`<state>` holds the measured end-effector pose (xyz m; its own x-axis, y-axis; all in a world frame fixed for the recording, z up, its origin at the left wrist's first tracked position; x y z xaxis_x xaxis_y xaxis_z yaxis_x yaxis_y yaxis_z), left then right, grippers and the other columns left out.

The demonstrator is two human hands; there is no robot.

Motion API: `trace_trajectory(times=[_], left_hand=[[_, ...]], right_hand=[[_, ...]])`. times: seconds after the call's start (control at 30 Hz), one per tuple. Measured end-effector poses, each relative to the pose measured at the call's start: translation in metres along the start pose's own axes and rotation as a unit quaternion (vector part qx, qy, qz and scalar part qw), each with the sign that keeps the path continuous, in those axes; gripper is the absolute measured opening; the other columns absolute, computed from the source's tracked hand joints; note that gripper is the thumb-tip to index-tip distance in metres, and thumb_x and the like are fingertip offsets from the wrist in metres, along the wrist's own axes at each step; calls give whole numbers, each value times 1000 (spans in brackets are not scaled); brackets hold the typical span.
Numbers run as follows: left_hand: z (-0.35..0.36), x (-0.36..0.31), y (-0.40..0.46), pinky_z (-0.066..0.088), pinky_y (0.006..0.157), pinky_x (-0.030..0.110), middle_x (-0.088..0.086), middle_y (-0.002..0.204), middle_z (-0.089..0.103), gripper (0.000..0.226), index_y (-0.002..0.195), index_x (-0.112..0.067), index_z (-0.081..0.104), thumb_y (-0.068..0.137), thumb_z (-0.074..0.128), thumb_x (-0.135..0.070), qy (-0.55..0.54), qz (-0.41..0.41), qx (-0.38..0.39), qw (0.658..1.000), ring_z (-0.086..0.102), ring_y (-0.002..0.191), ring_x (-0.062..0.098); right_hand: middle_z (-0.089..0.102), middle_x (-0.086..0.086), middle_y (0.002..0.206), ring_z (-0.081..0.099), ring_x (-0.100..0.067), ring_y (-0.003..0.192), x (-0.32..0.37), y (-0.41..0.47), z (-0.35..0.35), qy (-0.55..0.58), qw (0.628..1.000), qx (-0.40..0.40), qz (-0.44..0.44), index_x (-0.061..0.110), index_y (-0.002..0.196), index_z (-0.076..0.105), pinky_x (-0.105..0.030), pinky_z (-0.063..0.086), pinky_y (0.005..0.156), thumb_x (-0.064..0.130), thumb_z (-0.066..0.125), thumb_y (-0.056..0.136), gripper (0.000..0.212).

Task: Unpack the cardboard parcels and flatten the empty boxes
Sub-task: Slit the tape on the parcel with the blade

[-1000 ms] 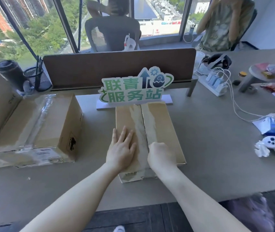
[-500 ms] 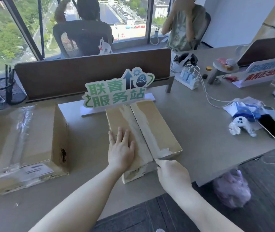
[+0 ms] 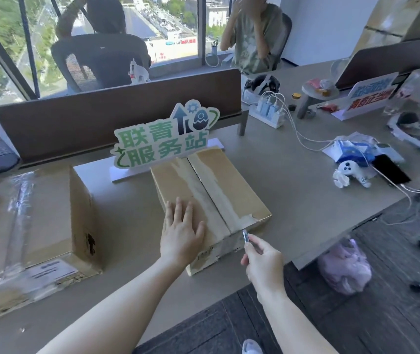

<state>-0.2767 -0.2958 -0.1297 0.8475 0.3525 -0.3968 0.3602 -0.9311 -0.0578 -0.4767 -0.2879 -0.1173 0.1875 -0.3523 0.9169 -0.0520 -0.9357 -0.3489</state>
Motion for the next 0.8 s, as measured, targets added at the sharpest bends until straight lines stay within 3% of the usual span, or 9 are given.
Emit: trace_trajectory(times=[0.43, 0.8], left_hand=[[9, 4, 5, -6, 122, 39, 6, 165, -5, 62, 156, -16, 15, 102, 28, -44, -5, 11, 8, 1000, -18, 149, 30], [10, 5, 7, -11, 120, 38, 5, 165, -9, 60, 157, -16, 11, 103, 23, -41, -17, 13, 22, 1000, -22, 148, 31]], right_hand=[[51, 8, 48, 37, -11, 45, -22, -17, 48, 97, 993, -53, 29, 20, 128, 65, -29, 32, 47, 13, 57, 98, 32], [53, 15, 49, 36, -10, 44, -22, -24, 52, 91, 993, -68, 15, 17, 130, 64, -27, 33, 47, 10, 56, 99, 33]])
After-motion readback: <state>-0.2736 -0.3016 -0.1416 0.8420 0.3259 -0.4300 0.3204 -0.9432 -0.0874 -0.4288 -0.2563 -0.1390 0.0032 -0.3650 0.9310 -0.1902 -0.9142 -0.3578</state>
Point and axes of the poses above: each hand's wrist, its own y-axis towards the middle knuckle, its own z-axis out of the palm, x = y × z, the point moved 2 cm from there along y, towards the middle knuckle
